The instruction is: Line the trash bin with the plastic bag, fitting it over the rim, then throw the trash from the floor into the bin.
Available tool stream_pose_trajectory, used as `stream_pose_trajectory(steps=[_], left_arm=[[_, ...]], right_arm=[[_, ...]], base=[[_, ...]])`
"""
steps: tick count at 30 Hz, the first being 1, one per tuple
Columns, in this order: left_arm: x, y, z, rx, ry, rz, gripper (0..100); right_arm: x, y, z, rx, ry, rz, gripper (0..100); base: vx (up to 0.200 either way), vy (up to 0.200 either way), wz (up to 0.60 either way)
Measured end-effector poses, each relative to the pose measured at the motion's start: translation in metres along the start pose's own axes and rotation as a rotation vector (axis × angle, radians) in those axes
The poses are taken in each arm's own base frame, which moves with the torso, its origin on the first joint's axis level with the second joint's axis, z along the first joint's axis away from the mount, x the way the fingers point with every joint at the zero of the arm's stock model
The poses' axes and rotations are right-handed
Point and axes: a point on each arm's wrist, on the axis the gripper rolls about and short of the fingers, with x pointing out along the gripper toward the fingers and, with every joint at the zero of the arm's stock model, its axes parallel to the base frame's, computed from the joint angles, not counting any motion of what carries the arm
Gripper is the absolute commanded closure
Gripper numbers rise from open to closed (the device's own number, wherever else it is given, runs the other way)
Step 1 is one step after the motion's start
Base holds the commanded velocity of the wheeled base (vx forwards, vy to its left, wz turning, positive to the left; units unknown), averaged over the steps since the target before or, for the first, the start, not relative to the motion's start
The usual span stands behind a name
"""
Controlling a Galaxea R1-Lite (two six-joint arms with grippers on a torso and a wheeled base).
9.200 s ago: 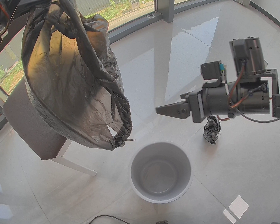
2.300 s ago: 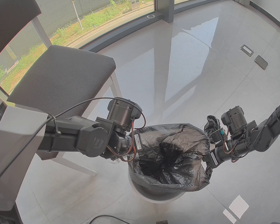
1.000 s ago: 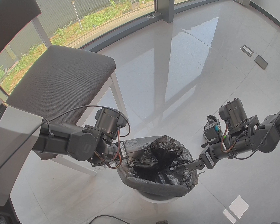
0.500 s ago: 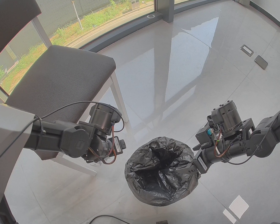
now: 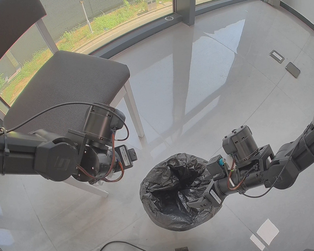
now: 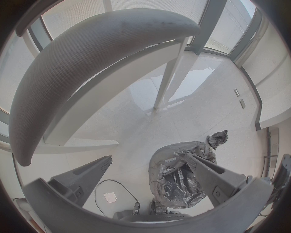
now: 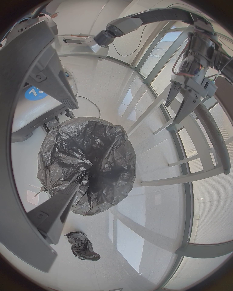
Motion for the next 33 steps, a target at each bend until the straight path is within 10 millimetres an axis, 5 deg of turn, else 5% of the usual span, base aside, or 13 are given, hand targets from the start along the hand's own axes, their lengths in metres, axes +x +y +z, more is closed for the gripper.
stream_pose_trajectory(steps=[6,13,20,26,33], left_arm=[[-0.009,-0.008,-0.004,0.022,-0.003,-0.034,0],[-0.014,-0.019,-0.007,0.050,-0.033,-0.087,0],[-0.016,-0.032,-0.014,0.261,-0.134,-0.237,0],[-0.013,-0.030,-0.027,0.480,-0.234,-0.392,0],[-0.011,-0.020,-0.042,0.521,-0.193,-0.399,0]], right_arm=[[-0.003,-0.008,-0.001,0.021,0.002,-0.043,0],[-0.018,-0.039,-0.011,0.090,0.027,-0.208,0],[-0.038,-0.058,-0.017,0.121,0.019,-0.269,0],[-0.053,-0.063,-0.030,0.143,0.040,-0.296,0],[-0.071,-0.072,-0.045,0.178,0.055,-0.337,0]], base=[[0.000,0.000,0.00],[0.000,0.000,0.00],[0.000,0.000,0.00],[0.000,0.000,0.00],[0.000,0.000,0.00]])
